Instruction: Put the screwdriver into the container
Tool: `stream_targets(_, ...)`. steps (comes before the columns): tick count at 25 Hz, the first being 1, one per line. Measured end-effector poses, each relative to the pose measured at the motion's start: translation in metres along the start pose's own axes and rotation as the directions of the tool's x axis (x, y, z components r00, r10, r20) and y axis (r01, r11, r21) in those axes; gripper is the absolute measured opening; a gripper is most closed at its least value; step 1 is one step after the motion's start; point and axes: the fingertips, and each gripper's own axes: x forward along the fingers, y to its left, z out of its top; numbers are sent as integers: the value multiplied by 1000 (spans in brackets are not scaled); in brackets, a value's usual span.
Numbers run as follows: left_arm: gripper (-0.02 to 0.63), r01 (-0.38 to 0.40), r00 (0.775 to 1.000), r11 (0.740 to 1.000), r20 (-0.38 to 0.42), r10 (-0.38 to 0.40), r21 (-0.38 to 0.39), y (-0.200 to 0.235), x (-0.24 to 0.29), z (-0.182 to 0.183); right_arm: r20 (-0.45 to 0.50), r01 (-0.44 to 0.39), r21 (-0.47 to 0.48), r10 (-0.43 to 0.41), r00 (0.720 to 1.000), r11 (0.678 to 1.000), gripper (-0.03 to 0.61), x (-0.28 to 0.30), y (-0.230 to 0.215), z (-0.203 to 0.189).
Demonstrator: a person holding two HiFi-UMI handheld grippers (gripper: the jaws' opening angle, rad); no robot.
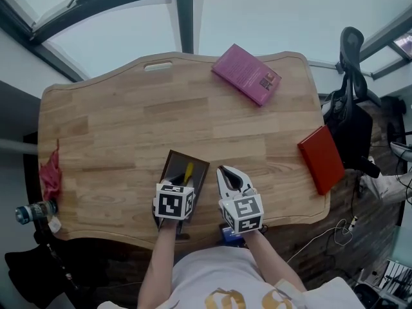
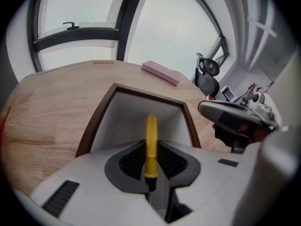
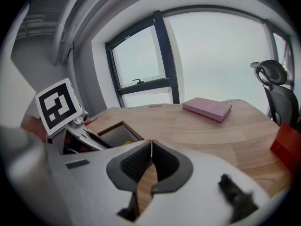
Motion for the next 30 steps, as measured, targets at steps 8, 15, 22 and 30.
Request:
stream_targets(8,80,-10,999,1000,-32,11,11,1,9,-2,-14,-4,14,4,1000,1000,32,3,-5,-4)
stream_targets(15,80,-21,998,1000,-65,22,20,3,18,-5,-28,3,16,-2,1000,1000,32,5,-11,-10)
stream_targets(22,80,-31,995,999,-95,34,42,3,24,-6,-33,11,14,-10,999,1000,32,6,-17,-10)
stream_targets(30,80,-31,993,998,-112,37,56,5,30,-7,-41,15,22,-15,999,1000,32,9,-21,-12)
